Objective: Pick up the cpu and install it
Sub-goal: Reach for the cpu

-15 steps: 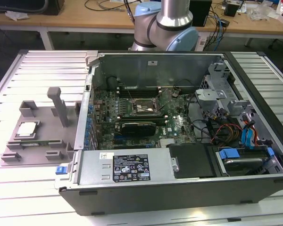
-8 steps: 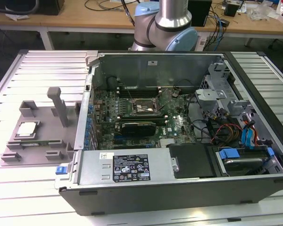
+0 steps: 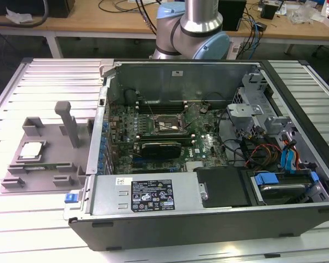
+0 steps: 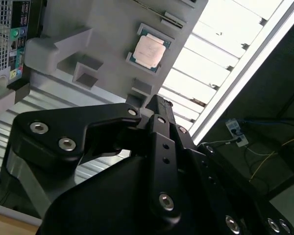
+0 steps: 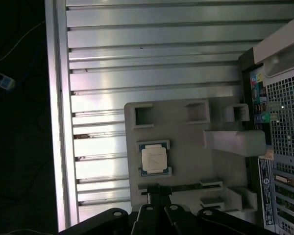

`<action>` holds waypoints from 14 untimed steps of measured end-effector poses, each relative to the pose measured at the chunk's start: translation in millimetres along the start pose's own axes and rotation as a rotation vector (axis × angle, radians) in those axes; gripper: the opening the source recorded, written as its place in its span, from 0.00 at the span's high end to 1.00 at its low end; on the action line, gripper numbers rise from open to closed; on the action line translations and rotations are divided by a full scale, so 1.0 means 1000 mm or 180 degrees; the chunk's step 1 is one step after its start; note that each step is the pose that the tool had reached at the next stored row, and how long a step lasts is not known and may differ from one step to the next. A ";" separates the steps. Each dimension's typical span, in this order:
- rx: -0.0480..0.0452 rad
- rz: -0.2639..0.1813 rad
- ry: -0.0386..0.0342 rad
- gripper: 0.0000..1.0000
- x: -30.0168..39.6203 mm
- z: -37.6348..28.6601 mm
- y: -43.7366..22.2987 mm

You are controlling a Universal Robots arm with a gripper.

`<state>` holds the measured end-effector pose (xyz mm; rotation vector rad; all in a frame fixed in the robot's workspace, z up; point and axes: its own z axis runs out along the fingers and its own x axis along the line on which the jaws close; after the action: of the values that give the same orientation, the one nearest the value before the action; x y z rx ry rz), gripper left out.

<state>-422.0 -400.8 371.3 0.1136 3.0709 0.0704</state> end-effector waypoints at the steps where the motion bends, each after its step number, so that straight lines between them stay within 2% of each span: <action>1: 0.0000 0.0000 0.0000 0.89 0.0001 0.0019 -0.0003; 2: 0.0000 0.0000 0.0000 0.89 0.0001 0.0056 -0.0008; 6: 0.0000 0.0000 0.0001 0.89 -0.0075 0.0214 -0.0030; 10: 0.0000 0.0000 0.0002 0.89 -0.0124 0.0320 -0.0038; 12: 0.0000 0.0000 0.0006 0.89 -0.0167 0.0418 -0.0041; 14: 0.0001 0.0001 0.0014 0.89 -0.0182 0.0488 -0.0042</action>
<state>-400.8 -404.3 323.6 0.1141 3.0752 0.0703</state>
